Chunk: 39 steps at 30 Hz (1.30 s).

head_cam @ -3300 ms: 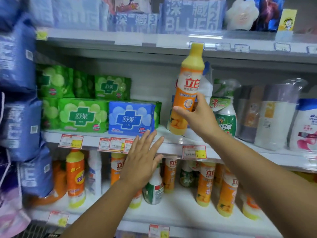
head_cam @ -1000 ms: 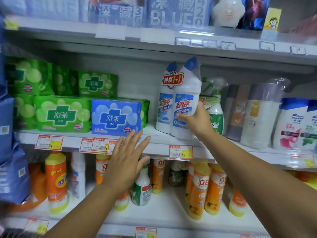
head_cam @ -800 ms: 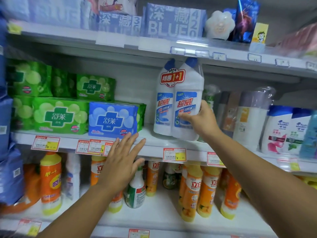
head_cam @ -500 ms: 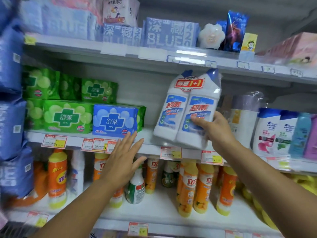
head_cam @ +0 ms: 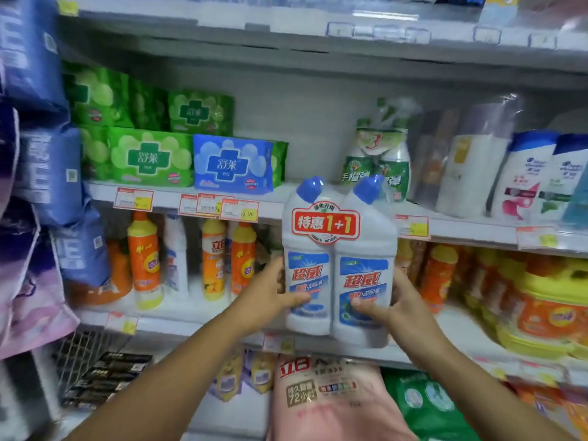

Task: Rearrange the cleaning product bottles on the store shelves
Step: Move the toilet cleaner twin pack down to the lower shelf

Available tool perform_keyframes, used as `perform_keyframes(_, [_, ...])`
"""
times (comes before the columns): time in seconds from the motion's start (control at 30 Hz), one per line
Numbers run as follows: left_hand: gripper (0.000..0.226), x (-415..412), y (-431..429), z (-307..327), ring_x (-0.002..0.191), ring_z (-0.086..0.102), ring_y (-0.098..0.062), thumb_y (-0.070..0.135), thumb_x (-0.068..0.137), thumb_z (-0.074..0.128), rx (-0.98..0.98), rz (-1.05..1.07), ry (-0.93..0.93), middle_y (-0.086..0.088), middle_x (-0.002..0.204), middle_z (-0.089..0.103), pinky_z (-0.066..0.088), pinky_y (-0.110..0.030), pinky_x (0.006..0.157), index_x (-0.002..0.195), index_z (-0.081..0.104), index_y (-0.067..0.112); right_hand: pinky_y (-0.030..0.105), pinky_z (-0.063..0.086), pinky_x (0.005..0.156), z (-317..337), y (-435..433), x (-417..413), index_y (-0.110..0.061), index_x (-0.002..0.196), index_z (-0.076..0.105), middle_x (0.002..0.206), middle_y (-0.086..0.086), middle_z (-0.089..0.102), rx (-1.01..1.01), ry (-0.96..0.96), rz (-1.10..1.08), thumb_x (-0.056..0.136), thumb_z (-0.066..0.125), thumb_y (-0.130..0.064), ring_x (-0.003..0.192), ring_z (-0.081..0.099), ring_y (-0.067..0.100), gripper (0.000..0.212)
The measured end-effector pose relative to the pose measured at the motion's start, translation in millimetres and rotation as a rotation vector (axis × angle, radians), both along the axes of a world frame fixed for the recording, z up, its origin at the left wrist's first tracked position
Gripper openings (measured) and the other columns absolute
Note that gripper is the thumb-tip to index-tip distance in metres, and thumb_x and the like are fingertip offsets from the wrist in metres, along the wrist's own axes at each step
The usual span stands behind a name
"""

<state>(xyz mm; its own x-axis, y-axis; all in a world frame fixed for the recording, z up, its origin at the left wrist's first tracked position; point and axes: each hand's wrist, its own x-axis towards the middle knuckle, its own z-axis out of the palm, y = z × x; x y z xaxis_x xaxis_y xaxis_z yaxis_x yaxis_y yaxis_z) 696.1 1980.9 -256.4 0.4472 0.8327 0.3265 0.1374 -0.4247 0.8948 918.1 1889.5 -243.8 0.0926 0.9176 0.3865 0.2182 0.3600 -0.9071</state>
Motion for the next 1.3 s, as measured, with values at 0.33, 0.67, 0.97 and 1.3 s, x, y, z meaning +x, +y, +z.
perform_keyframes(0.33, [0.059, 8.1, 37.1, -55.3, 0.101, 0.062, -0.005, 0.020, 0.076, 0.073, -0.006, 0.228, 0.144, 0.012, 0.115, 0.065, 0.052, -0.041, 0.090, 0.126, 0.044, 0.035, 0.026, 0.057, 0.070, -79.6, 58.1, -4.7, -0.026, 0.105, 0.059, 0.092, -0.012, 0.074, -0.134, -0.110, -0.227, 0.067, 0.084, -0.015, 0.082, 0.070, 0.003, 0.046])
perform_keyframes(0.67, [0.038, 39.4, 94.1, -73.7, 0.091, 0.062, -0.006, 0.027, 0.079, 0.071, 0.023, 0.330, 0.196, 0.006, 0.108, 0.068, 0.050, -0.030, 0.083, 0.111, 0.051, 0.024, 0.017, 0.048, 0.062, -85.1, 107.0, 19.5, -0.043, 0.102, 0.054, 0.083, -0.034, 0.066, -0.089, -0.305, -0.346, 0.067, 0.082, -0.021, 0.076, 0.063, -0.011, 0.050])
perform_keyframes(0.97, [0.055, 38.1, 102.0, -78.5, 0.099, 0.063, -0.006, 0.013, 0.083, 0.066, 0.003, 0.314, 0.114, 0.004, 0.120, 0.064, 0.053, -0.027, 0.087, 0.133, 0.044, 0.023, 0.022, 0.053, 0.063, -99.3, 132.8, 17.0, -0.032, 0.098, 0.052, 0.084, -0.019, 0.069, -0.192, -0.285, -0.367, 0.067, 0.083, -0.026, 0.075, 0.066, -0.003, 0.044])
perform_keyframes(1.3, [0.049, 18.3, 64.1, -72.5, 0.103, 0.056, -0.003, 0.028, 0.087, 0.061, 0.259, 0.381, 0.343, 0.011, 0.123, 0.058, 0.048, -0.025, 0.085, 0.133, 0.043, 0.032, 0.023, 0.049, 0.071, -81.5, 111.2, 1.7, -0.030, 0.097, 0.053, 0.104, -0.005, 0.071, -0.250, -0.320, -0.335, 0.077, 0.077, -0.025, 0.082, 0.063, 0.005, 0.032])
